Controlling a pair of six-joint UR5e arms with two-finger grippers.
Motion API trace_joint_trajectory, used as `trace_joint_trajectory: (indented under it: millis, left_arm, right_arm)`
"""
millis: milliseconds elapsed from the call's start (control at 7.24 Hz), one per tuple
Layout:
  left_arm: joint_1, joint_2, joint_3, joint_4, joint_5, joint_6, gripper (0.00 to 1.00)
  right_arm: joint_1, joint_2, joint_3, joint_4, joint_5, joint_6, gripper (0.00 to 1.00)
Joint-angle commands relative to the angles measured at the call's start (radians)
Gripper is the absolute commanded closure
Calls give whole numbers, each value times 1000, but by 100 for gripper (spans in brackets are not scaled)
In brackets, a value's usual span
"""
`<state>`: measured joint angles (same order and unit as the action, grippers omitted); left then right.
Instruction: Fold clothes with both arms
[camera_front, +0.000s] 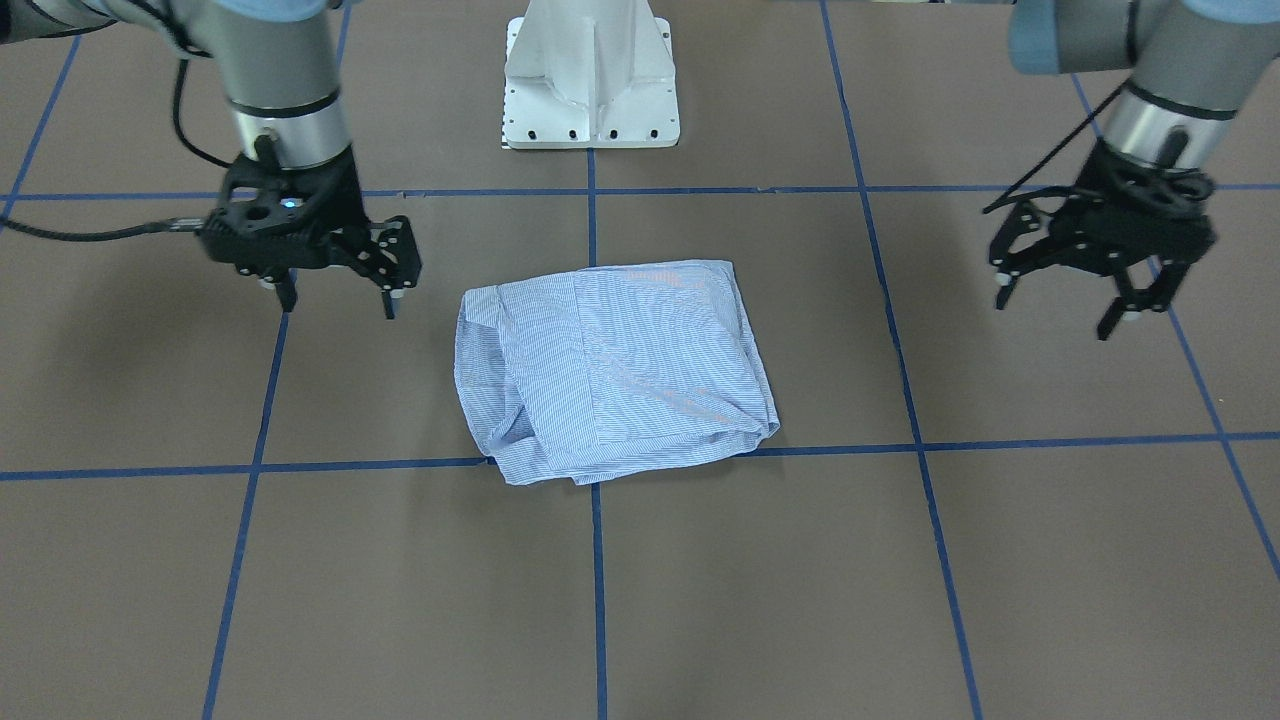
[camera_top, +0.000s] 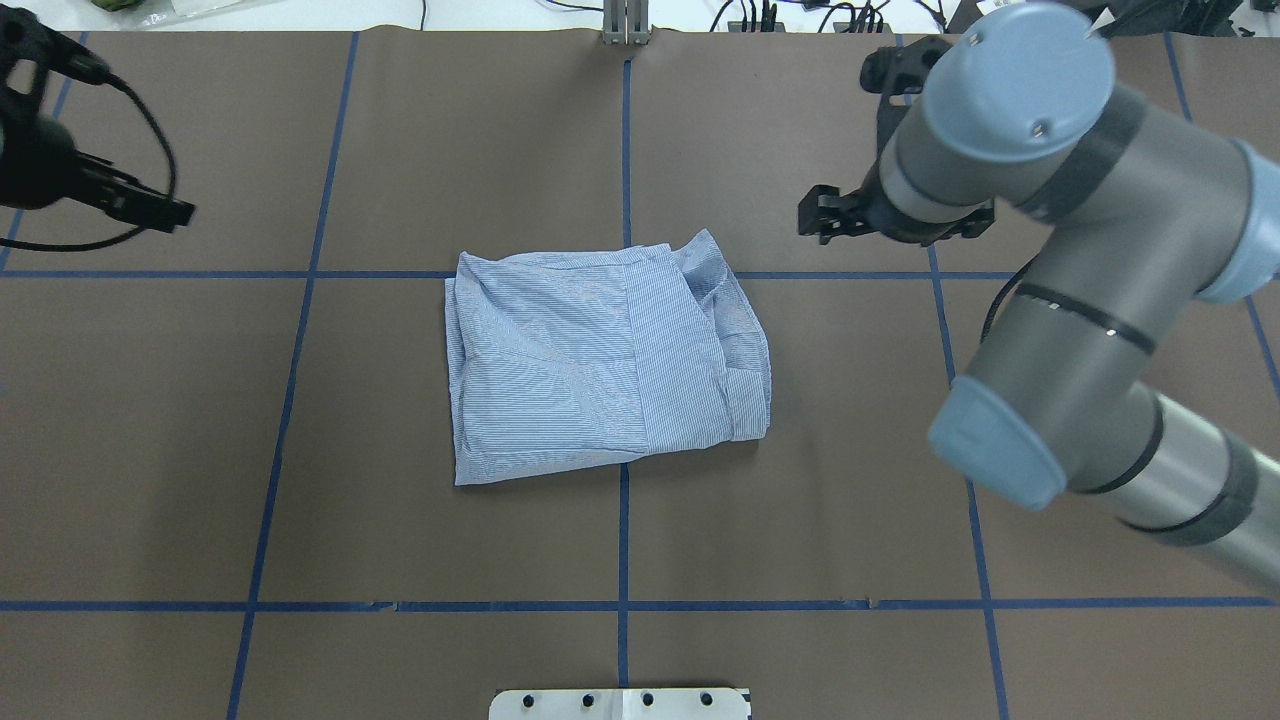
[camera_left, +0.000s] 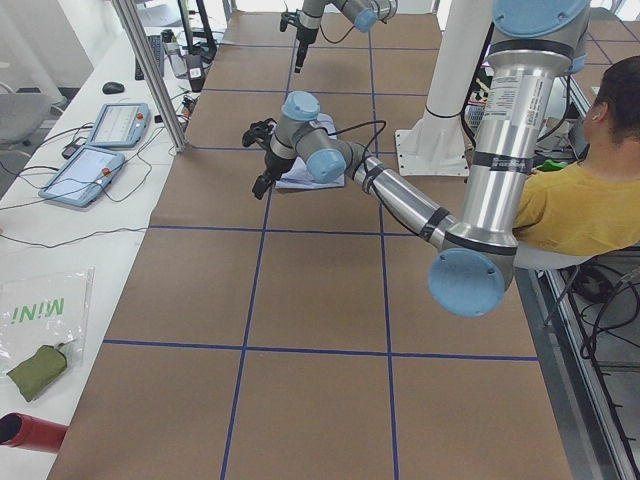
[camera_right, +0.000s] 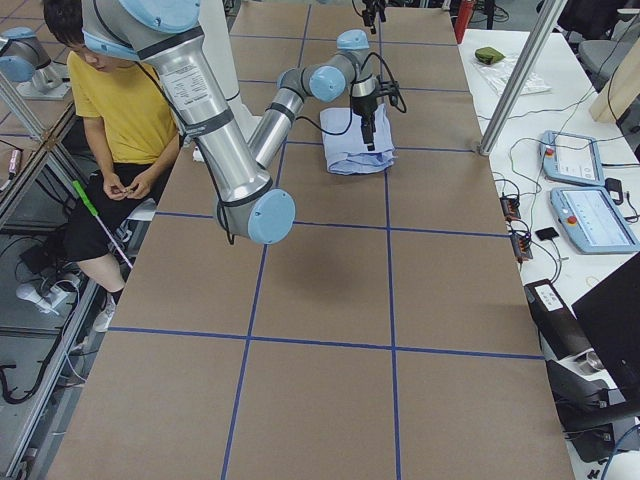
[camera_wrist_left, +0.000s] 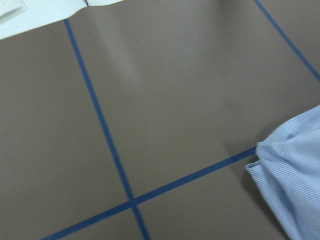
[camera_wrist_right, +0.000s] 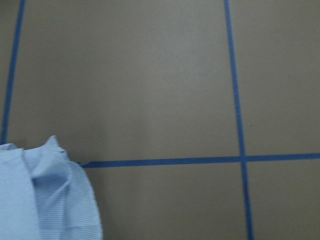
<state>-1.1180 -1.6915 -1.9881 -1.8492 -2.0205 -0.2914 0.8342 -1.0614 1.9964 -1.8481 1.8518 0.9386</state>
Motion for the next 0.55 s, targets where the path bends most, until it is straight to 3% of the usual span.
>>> trace_joint_trajectory:
  millis: [0,276,414]
  left_arm:
    - [-265,112,15,76,-117,391,0]
    - [-394,256,19,77,-177,419,0]
    - [-417,274,75,105,-213,400,0]
  right_arm:
    - [327,-189,-14,3,244,-548,0]
    - [611,-332,-117,4,419,-983,0]
    - [710,-418,-154,6,467,-1089,0]
